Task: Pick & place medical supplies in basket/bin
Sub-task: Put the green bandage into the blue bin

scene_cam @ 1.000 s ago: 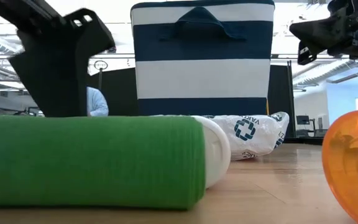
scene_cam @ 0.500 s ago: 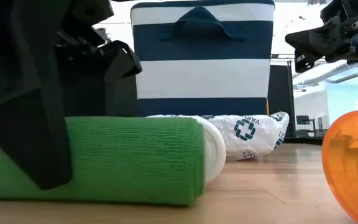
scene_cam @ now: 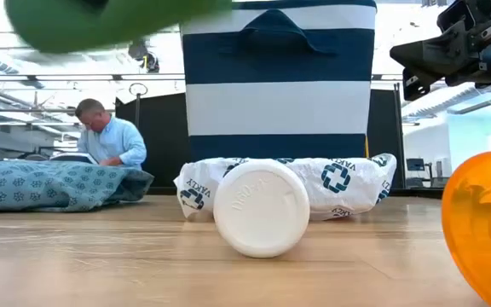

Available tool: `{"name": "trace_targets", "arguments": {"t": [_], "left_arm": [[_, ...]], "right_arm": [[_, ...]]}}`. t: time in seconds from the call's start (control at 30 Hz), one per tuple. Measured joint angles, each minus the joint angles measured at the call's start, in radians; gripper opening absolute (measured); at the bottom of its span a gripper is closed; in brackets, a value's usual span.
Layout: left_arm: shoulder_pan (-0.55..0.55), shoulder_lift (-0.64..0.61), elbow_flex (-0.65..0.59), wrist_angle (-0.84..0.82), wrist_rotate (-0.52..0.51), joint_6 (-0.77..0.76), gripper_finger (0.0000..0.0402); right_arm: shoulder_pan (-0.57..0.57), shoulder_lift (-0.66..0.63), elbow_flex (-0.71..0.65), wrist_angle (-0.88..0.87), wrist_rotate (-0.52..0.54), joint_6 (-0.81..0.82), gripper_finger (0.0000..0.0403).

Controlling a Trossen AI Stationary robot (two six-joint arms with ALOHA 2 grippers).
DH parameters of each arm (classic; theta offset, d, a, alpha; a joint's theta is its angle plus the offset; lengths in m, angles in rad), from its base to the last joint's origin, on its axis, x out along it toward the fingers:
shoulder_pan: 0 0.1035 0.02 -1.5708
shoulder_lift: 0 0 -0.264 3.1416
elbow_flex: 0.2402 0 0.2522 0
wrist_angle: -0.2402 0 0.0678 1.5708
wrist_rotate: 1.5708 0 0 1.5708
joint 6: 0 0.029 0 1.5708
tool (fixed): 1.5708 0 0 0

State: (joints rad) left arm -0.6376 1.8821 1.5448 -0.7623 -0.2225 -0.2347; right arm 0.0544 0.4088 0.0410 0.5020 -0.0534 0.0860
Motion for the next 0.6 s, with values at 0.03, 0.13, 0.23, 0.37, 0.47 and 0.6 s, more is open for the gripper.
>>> {"name": "trace_targets", "arguments": {"t": [0.03,0.13,0.23,0.37,0.47,0.6], "left_arm": [[-0.002,-0.04,0.0,-0.029,-0.031,0.012,0.0094],[-0.008,-0.175,-0.005,-0.092,-0.115,0.033,0.0101],[-0.013,-0.341,-0.062,-0.096,-0.196,0.069,0.0103],[-0.007,-0.607,-0.267,0.061,-0.255,0.116,0.0104],[0.029,-0.807,-0.485,0.258,-0.24,0.184,0.0105],[0.121,-1.037,-0.764,0.508,-0.211,0.272,0.0105]], "right_arm": [[0.0,0.0,0.0,0.0,0.0,-0.001,0.0],[0.0,0.0,0.0,0.003,0.0,-0.003,0.0],[0.0,0.0,0.0,0.003,-0.001,-0.003,0.0],[0.0,0.0,0.0,0.003,-0.001,-0.003,0.0],[0.0,0.0,0.0,0.003,-0.001,-0.002,0.0],[0.0,0.0,0.0,0.003,-0.001,0.002,0.0]]}}
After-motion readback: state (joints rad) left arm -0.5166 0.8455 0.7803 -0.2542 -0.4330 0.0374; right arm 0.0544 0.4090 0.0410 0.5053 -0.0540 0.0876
